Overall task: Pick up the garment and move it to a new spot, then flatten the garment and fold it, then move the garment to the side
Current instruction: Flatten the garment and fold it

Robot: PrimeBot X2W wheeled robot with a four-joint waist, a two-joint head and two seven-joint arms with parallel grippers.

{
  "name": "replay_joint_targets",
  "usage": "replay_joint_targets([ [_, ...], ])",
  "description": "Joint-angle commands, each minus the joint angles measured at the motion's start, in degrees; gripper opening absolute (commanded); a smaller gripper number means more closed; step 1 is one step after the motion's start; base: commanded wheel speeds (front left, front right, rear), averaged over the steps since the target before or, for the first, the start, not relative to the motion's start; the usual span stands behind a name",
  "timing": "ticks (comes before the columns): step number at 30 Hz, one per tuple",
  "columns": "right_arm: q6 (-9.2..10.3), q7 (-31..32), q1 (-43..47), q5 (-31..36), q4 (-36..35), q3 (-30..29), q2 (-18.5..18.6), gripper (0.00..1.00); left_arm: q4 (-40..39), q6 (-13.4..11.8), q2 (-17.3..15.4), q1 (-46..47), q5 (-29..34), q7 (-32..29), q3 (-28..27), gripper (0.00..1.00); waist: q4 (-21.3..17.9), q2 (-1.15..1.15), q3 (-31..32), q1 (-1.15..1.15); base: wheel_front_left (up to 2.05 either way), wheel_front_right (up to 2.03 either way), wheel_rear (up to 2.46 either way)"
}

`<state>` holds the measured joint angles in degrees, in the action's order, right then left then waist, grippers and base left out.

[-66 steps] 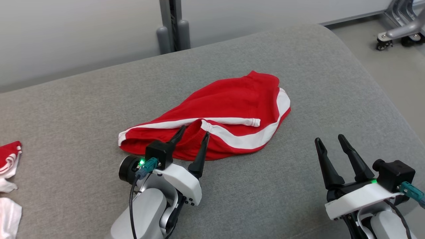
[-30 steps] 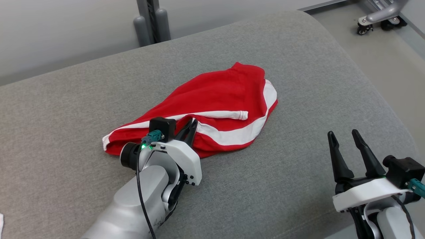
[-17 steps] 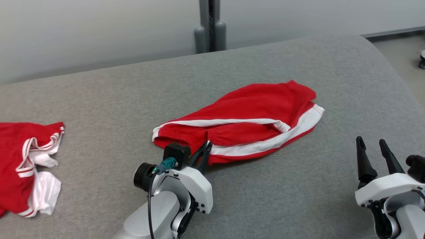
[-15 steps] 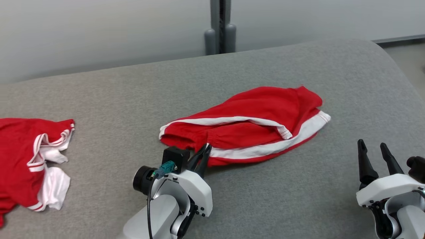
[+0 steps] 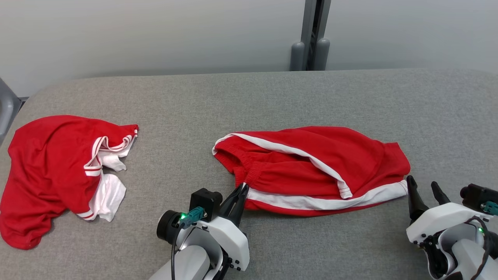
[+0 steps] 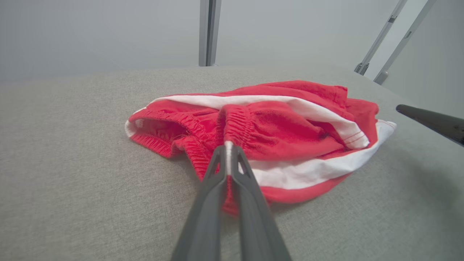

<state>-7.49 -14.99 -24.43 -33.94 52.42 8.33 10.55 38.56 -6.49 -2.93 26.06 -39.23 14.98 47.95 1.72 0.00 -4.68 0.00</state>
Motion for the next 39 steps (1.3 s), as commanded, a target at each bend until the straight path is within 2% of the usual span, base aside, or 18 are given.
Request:
replay_joint_targets([
  [1, 0.0, -0.3, -0.91, -0.84, 0.46, 0.86, 0.15, 1.0, -0.29, 0.28, -0.2, -0.26, 0.54, 0.25, -0.41, 0.0, 0.48, 0.0, -0.45, 0.0, 0.0, 0.0, 0.0],
  [21, 0.0, -0.3, -1.33, -4.38, 1.76, 13.17, 1.97, 1.0, -1.58, 0.23, -0.12, -0.49, 0.7, 0.25, -1.65, 0.0, 0.02, 0.0, -1.47, 0.0, 0.0, 0.0, 0.0],
  [22, 0.0, -0.3, -1.43, -4.66, 1.85, 13.69, 2.06, 0.95, -1.58, 0.28, -0.12, -0.5, 0.65, 0.25, -1.6, 0.0, -0.04, 0.0, -1.42, 0.0, 0.0, 0.0, 0.0],
  [23, 0.0, -0.3, -1.54, -5.01, 1.93, 14.24, 2.11, 0.66, -1.6, 0.27, -0.11, -0.47, 0.6, 0.25, -1.57, 0.0, -0.1, 0.0, -1.39, 0.0, 0.0, 0.0, 0.0],
  [26, 0.0, -0.3, -1.94, -5.91, 2.06, 15.52, 2.57, 0.01, -1.69, 0.17, -0.12, -0.38, 0.55, 0.24, -1.66, 0.0, -0.17, 0.0, -1.27, 0.0, 0.0, 0.0, 0.0],
  [39, 0.0, -0.3, -2.11, -6.53, -0.45, 16.77, 4.94, 0.0, -1.56, -0.09, -0.13, -1.11, 0.76, 0.25, -2.57, 0.0, -0.05, 0.0, 0.01, 0.0, 0.0, 0.0, 0.0],
])
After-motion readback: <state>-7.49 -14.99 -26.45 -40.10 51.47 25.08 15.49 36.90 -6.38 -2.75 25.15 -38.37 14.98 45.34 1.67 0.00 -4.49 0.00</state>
